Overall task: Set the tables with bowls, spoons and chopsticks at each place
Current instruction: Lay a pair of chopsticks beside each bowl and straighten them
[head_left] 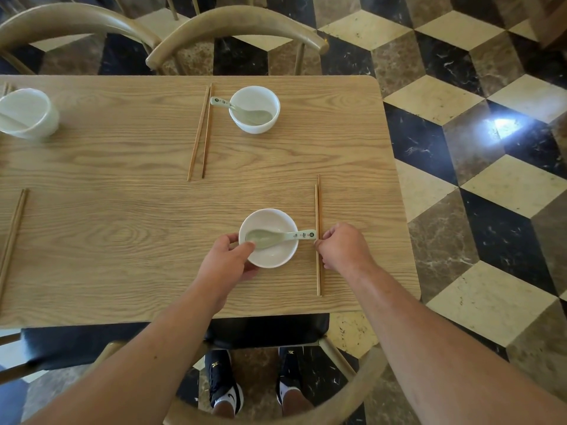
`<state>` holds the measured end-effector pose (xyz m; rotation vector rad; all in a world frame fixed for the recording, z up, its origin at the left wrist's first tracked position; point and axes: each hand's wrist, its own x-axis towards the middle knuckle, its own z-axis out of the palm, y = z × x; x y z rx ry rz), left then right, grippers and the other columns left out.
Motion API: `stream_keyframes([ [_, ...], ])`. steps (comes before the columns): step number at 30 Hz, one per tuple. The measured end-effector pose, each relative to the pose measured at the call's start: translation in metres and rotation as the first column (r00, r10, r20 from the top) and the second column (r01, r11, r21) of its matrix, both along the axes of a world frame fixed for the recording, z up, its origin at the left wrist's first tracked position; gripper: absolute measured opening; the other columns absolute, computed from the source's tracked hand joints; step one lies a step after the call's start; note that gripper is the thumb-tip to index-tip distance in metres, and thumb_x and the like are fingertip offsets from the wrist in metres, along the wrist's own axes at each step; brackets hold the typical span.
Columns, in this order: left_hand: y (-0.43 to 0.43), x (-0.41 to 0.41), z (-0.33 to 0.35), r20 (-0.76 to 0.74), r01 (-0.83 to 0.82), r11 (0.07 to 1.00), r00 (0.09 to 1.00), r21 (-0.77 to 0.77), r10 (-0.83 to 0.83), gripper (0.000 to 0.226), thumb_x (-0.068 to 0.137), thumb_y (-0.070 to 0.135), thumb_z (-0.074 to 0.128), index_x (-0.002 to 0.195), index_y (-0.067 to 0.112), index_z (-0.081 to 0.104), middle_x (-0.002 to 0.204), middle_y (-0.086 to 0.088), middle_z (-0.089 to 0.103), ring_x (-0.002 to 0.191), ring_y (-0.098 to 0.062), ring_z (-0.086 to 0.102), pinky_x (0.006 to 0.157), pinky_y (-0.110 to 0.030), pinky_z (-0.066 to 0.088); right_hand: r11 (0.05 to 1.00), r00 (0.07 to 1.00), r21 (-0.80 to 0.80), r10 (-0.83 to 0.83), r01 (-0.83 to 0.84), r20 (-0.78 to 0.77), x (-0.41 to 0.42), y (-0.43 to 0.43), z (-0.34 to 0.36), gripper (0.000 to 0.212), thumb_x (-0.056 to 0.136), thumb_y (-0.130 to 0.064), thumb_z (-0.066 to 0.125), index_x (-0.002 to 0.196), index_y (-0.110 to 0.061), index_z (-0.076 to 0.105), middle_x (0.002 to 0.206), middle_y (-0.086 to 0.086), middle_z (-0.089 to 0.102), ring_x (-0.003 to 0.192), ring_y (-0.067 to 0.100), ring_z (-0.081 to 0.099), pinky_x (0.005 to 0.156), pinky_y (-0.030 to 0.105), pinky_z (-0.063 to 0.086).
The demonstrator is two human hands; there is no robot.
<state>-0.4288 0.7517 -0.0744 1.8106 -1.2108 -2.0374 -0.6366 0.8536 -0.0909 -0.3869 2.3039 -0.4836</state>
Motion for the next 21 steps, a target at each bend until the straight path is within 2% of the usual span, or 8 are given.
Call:
stream_keyframes([
  [5,0.0,0.006,-0.004,-0.095,0.022,0.999,0.995,0.044,-0.017,0.031,0.106,0.022,0.064,0.137,0.021,0.059,0.122,-0.007,0.079,0.104,-0.018,0.08,0.091,-0.036,0.063,0.999,0.999,0.028,0.04,-0.04,-0.01,-0.002,-0.002,-0.004,0.016,0.09,-0.026,0.077,0.087,-0.021,0.061,0.092,0.006,0.076,0.082,0.031,0.077,0.078,0.048,0.066],
  [8,0.001,0.008,-0.006,-0.081,0.065,0.998,0.995,0.019,-0.064,0.034,0.107,0.021,0.061,0.141,0.021,0.056,0.122,-0.007,0.078,0.105,-0.018,0.079,0.097,-0.038,0.061,0.997,0.998,0.035,0.065,-0.064,-0.025,-0.002,-0.004,-0.004,0.021,0.09,-0.02,0.075,0.076,-0.016,0.059,0.083,0.011,0.077,0.078,0.036,0.077,0.075,0.052,0.066],
  [11,0.002,0.007,-0.008,-0.058,0.087,0.996,0.995,-0.001,-0.087,0.035,0.107,0.022,0.061,0.141,0.022,0.056,0.123,-0.005,0.077,0.103,-0.015,0.08,0.102,-0.04,0.06,0.996,0.997,0.043,0.074,-0.073,-0.033,-0.001,-0.002,-0.002,0.022,0.089,-0.018,0.073,0.074,-0.017,0.057,0.086,0.014,0.078,0.078,0.037,0.078,0.074,0.053,0.066],
  [16,0.001,0.007,-0.011,-0.046,0.073,0.997,0.996,0.007,-0.073,0.039,0.105,0.022,0.061,0.143,0.021,0.055,0.121,0.0,0.078,0.101,-0.015,0.081,0.108,-0.045,0.057,0.996,0.995,0.016,0.086,-0.085,-0.043,0.001,-0.001,0.0,0.009,0.087,-0.017,0.071,0.089,-0.009,0.066,0.084,0.012,0.076,0.077,0.036,0.076,0.074,0.051,0.066],
  [21,0.0,0.007,-0.012,-0.042,0.076,0.997,0.996,0.007,-0.076,0.04,0.105,0.023,0.062,0.144,0.022,0.054,0.122,0.001,0.078,0.101,-0.014,0.08,0.106,-0.043,0.059,0.996,0.996,0.015,0.087,-0.086,-0.031,0.001,0.0,0.001,0.011,0.089,-0.022,0.073,0.092,-0.017,0.064,0.092,0.008,0.076,0.082,0.032,0.076,0.078,0.047,0.066],
])
